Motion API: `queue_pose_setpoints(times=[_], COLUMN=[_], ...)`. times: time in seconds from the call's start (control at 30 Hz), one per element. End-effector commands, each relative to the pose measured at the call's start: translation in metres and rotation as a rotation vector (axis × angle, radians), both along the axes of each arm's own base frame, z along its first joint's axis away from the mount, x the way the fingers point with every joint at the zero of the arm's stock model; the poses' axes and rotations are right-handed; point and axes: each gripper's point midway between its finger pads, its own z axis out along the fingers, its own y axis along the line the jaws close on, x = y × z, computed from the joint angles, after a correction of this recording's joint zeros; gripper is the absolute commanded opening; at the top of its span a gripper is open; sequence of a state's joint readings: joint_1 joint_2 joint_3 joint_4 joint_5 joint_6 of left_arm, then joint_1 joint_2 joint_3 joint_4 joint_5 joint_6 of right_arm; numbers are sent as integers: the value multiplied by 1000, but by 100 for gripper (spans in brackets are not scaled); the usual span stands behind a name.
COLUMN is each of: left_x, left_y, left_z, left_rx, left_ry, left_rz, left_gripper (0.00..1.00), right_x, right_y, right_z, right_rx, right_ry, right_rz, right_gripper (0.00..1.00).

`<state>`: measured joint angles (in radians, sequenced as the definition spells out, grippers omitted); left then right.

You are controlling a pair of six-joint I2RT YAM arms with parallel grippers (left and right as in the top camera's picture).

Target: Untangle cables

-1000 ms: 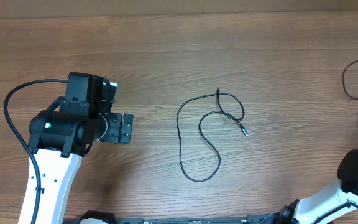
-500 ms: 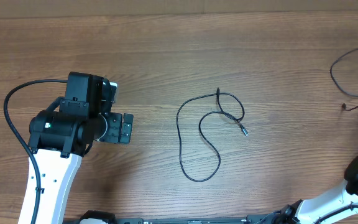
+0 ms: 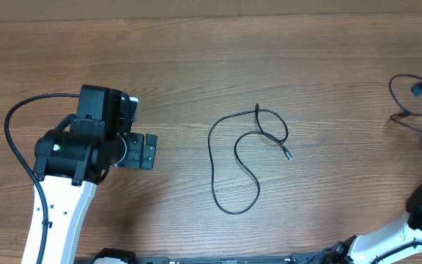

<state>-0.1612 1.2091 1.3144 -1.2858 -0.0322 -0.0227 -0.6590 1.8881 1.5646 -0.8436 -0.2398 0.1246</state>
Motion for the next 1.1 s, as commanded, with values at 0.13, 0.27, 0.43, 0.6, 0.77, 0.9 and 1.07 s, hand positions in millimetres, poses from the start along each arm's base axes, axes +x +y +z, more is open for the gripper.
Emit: queue_pose_setpoints(times=[0.13,0.27,0.43,0.6,0.77,0.9,1.07], left_x=[1,1,2,2,1,2,1], left_y=[-1,-1,-1,-1,-1,-1,-1], left_z=[1,1,1,1,1,1,1], left_rx=[-12,-12,-12,-12,-12,-12,-12], left_ry=[-4,-4,-5,-5,-4,-5,-4], left_rz=[3,3,3,3,3,3,3], left_gripper=[100,100,100,100,100,100,100], right_x=[13,5,-6,-37,-63,-91,-122], right_y=[66,117,227,326,385,412,433], right_z=[89,122,112,99,81,44,-7], right_rx=[7,-13,121,216,189,223,270], right_ry=[-303,-334,-228,-97,6,99,199], right_rz=[384,510,737,977,1117,1190,1204], right_gripper=[100,100,100,100,100,100,100])
